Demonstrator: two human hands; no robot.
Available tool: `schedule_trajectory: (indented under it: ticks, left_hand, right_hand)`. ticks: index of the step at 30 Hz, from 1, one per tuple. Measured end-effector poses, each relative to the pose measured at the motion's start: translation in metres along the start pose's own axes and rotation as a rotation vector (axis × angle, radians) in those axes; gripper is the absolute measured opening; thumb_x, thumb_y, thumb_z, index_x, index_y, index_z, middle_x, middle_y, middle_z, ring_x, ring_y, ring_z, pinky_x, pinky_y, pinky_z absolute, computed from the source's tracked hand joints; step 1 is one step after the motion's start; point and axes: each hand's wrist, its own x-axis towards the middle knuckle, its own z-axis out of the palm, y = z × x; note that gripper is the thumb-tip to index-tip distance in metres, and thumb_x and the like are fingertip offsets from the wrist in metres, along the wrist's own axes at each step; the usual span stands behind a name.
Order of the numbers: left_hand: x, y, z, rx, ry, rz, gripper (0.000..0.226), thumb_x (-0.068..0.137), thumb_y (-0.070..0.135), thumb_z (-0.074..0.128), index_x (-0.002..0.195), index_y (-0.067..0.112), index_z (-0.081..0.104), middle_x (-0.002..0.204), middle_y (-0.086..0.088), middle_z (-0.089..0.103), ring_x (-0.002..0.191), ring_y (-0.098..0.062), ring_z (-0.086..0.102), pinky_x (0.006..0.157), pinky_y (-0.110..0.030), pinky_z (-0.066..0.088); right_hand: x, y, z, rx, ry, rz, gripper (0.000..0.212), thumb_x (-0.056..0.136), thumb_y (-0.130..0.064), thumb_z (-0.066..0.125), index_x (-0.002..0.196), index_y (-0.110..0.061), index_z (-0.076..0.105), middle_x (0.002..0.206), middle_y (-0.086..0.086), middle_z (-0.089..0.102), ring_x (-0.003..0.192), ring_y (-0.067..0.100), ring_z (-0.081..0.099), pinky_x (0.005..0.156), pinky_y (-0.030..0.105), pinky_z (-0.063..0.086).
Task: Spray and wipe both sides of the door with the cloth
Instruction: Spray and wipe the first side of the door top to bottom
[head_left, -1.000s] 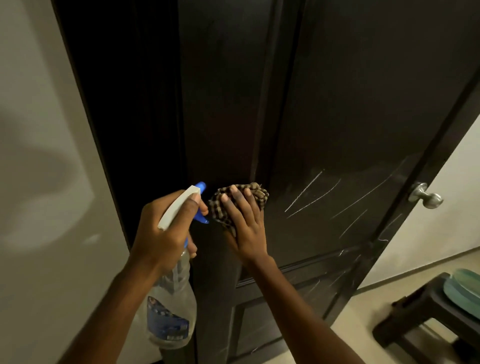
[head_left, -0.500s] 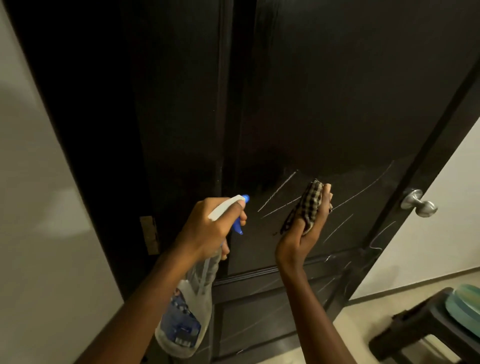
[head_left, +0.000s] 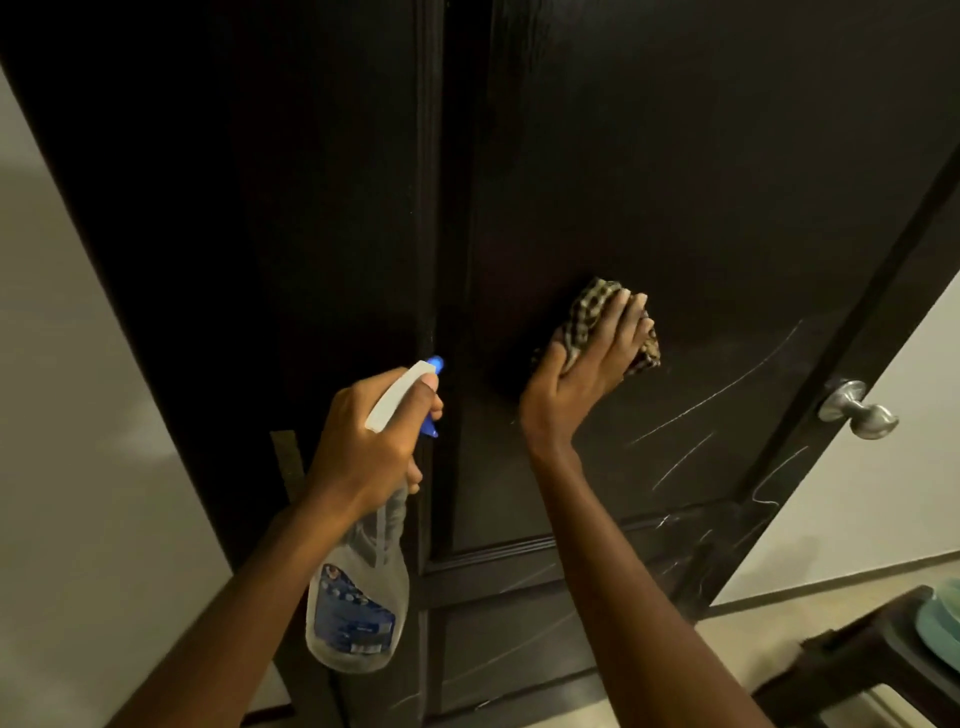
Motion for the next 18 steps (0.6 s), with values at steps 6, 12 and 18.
schedule_trajectory:
  ticks: [6,12,18]
  left_hand:
    - [0.009,-0.001,-0.015,0.025,0.031,0.051,0.04,0.095,0.046,0.043,0.088,0.014,0.066,0.077,0.005,0.069,0.036,-0.023,0.059,0.039,-0.024,0.047]
    - [0.016,-0.005,-0.009,-0.002,-0.015,0.059,0.038,0.097,0.045,0.044,0.088,0.015,0.066,0.082,0.002,0.071,0.036,-0.024,0.059,0.04,-0.028,0.051]
    - [0.017,-0.007,0.001,-0.024,-0.01,0.061,0.034,0.096,0.041,0.043,0.086,0.018,0.066,0.086,0.0,0.072,0.035,-0.025,0.059,0.039,-0.033,0.051]
  right_hand:
    - [-0.093,0.061,-0.004,-0.325,-0.377,-0.541,0.082,0.093,-0.042,0.047,0.163,-0.031,0.004,0.17,-0.007,-0.003,0.157,0.018,-0.002,0.123,0.05,0.01]
    - [-0.058,0.101,-0.032,-0.257,-0.15,-0.182,0.069,0.098,-0.029,0.043,0.161,-0.023,0.014,0.17,0.002,0.008,0.157,0.02,0.001,0.126,0.05,0.011]
    - [0.026,0.029,0.003,-0.118,0.143,-0.034,0.067,0.097,-0.029,0.039,0.157,-0.004,0.024,0.165,0.02,0.019,0.155,0.036,0.008,0.126,0.043,0.005]
